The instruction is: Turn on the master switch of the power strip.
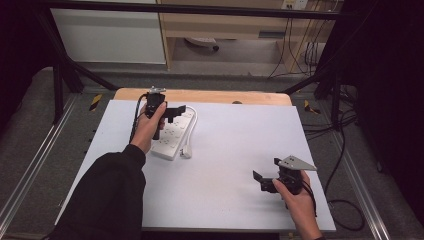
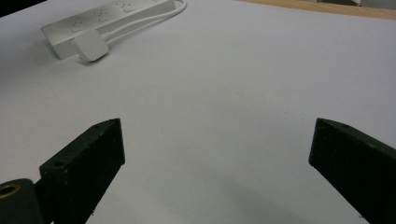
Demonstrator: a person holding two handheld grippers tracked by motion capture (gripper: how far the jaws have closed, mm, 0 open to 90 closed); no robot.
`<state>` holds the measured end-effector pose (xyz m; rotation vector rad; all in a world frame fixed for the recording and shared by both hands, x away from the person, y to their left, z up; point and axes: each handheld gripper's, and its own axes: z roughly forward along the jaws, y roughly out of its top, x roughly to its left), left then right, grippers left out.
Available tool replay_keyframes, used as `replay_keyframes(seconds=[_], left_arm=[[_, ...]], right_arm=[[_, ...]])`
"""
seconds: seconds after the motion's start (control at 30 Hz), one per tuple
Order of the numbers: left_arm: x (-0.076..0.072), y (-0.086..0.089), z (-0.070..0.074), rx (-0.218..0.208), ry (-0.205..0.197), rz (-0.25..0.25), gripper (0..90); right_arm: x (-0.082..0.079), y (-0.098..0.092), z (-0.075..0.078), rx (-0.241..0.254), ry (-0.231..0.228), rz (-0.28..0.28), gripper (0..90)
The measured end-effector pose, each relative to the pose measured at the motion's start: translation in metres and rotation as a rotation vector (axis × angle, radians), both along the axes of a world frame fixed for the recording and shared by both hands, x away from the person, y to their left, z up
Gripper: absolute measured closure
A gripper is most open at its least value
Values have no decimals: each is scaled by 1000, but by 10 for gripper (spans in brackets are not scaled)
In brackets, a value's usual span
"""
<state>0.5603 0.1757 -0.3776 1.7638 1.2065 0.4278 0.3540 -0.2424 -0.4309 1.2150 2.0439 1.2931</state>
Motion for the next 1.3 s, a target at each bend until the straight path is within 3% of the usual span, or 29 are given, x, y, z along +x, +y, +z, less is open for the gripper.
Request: replay_keyframes(seconds=[0.23, 0.4, 0.87, 1.0, 1.1, 1.2, 1.3], left_arm=[[-17, 9, 3, 10, -20, -16, 142], [-32, 18, 7, 18, -58, -18, 139], [-85, 45, 12, -14, -110, -17, 123], [-100, 53, 10, -19, -115, -4, 119], [-111, 58, 9, 5, -132, 2, 116], [-123, 65, 7, -25, -129, 17, 113], [-133, 71, 5, -26, -129, 28, 113]], right_arm=[[0, 1, 0, -2, -1, 1, 39], [-1, 0, 0, -1, 1, -1, 39], [-1, -1, 0, 2, 1, -3, 39], [-1, 0, 0, 3, 2, -4, 39], [-1, 0, 0, 2, 3, -3, 39], [-1, 0, 0, 1, 3, -2, 39], [-1, 0, 0, 1, 2, -1, 39]])
